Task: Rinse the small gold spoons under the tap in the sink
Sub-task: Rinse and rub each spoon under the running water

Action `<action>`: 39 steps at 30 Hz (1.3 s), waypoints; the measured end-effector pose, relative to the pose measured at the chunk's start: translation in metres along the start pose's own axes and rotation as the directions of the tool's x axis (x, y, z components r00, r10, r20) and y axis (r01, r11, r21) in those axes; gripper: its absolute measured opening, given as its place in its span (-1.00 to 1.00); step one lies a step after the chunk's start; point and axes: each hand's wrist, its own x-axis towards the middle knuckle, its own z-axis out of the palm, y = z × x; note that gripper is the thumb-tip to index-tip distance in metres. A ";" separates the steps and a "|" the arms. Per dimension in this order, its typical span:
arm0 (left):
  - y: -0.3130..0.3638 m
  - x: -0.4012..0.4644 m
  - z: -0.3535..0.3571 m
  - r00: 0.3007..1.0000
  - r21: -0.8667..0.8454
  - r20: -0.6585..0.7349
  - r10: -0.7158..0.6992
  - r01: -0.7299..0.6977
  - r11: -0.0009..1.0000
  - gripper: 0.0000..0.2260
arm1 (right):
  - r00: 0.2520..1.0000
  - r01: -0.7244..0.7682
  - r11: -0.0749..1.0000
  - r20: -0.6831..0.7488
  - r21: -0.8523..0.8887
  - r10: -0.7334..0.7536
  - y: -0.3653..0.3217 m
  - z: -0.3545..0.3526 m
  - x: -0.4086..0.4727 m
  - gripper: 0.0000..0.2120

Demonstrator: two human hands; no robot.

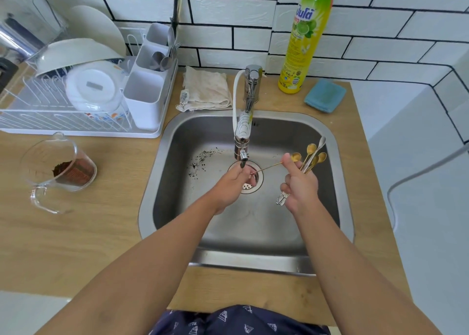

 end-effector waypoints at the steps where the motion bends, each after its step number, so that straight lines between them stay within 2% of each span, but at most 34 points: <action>1: -0.001 -0.002 -0.004 1.000 -0.005 0.017 -0.003 0.003 1.000 -0.83 | 1.000 -0.006 1.000 0.000 -0.008 0.006 0.001 0.001 -0.001 -0.76; 5: -0.005 -0.012 -0.021 0.999 -0.085 0.023 -0.044 0.045 0.995 -0.94 | 0.997 0.002 0.997 0.074 -0.074 0.003 0.011 0.011 -0.007 -0.88; 8: -0.008 -0.026 -0.028 0.997 -0.059 0.006 -0.075 0.076 0.995 -0.92 | 0.983 0.005 0.985 0.180 -0.171 0.026 0.023 0.023 -0.017 -0.85; 10: -0.010 -0.036 -0.033 0.995 -0.061 0.022 -0.101 0.102 0.993 -0.93 | 0.963 -0.029 0.970 0.254 -0.240 0.092 0.032 0.029 -0.025 -0.88; 14: -0.011 -0.051 -0.043 0.981 -0.211 0.076 -0.181 0.193 0.958 -0.81 | 0.902 -0.095 0.912 0.354 -0.400 0.249 0.047 0.037 -0.039 -0.81; 22: -0.017 -0.054 -0.041 0.988 -0.262 0.054 -0.142 0.151 0.953 -0.82 | 0.877 -0.098 0.927 0.408 -0.362 0.252 0.044 0.042 -0.044 -0.81; 26: -0.019 -0.049 -0.030 0.997 -0.134 0.015 -0.079 0.080 0.988 -0.88 | 0.883 -0.077 0.932 0.410 -0.354 0.229 0.037 0.041 -0.043 -0.77; 28: -0.020 -0.048 -0.024 0.997 -0.055 -0.065 -0.047 0.043 0.998 -0.85 | 0.880 -0.097 0.943 0.416 -0.319 0.231 0.035 0.040 -0.042 -0.74; 30: -0.020 -0.043 -0.020 0.991 -0.005 -0.108 -0.075 0.075 0.997 -0.78 | 0.867 -0.126 0.952 0.436 -0.280 0.243 0.033 0.038 -0.041 -0.72; 34: -0.011 -0.034 -0.019 0.976 -0.028 0.072 -0.204 0.207 0.978 -0.78 | 0.816 -0.143 0.944 0.503 -0.298 0.283 0.026 0.035 -0.045 -0.73; 39: -0.004 -0.030 -0.021 0.954 -0.007 0.215 -0.208 0.215 0.977 -0.66 | 0.826 0.010 0.901 0.511 -0.434 0.238 0.020 0.036 -0.049 -0.65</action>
